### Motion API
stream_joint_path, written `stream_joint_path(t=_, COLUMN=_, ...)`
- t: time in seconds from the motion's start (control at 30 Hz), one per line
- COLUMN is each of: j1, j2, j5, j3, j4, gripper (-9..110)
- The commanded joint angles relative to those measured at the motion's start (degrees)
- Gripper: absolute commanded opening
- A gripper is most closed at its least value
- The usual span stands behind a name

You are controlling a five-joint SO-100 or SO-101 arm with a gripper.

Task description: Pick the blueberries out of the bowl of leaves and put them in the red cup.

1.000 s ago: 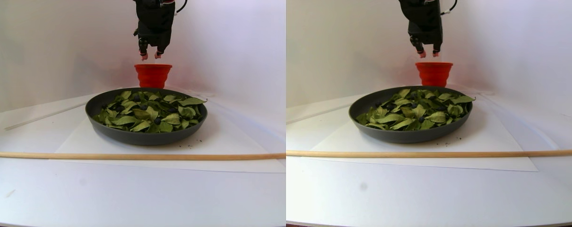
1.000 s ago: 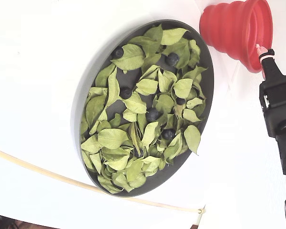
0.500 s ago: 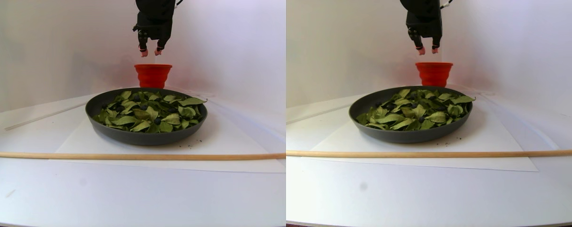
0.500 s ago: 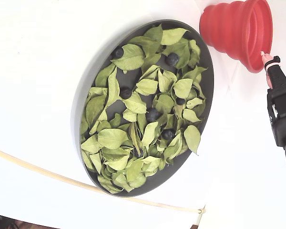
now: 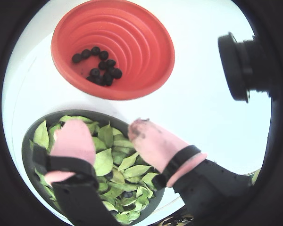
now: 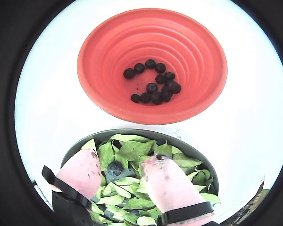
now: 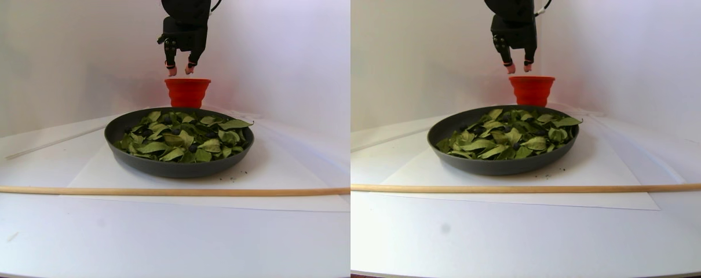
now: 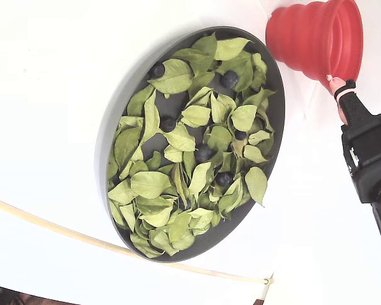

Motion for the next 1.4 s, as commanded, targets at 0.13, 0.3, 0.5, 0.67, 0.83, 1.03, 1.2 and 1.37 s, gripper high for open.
stream_joint_path(t=0.13, j1=-1.41, j2=9.76, j5=-0.7, j3=0.09, j4=1.23, gripper=16)
stream_joint_path(t=0.3, j1=-2.02, j2=10.46, j5=-0.97, j3=1.41, j4=1.32, gripper=16)
stream_joint_path(t=0.5, j1=-2.64, j2=11.51, j5=-1.23, j3=2.9, j4=3.34, gripper=16)
stream_joint_path(t=0.67, j1=-3.25, j2=12.57, j5=-1.49, j3=4.66, j4=4.75, gripper=16)
stream_joint_path(t=0.83, j1=-3.78, j2=13.18, j5=-1.32, j3=5.62, j4=6.24, gripper=16)
stream_joint_path(t=1.03, j1=-4.13, j2=13.89, j5=-1.58, j3=7.21, j4=7.29, gripper=16)
stream_joint_path(t=1.2, j1=-4.31, j2=13.71, j5=-2.11, j3=8.0, j4=7.38, gripper=16)
stream_joint_path(t=1.37, j1=-4.13, j2=12.92, j5=-2.29, j3=8.79, j4=6.59, gripper=16)
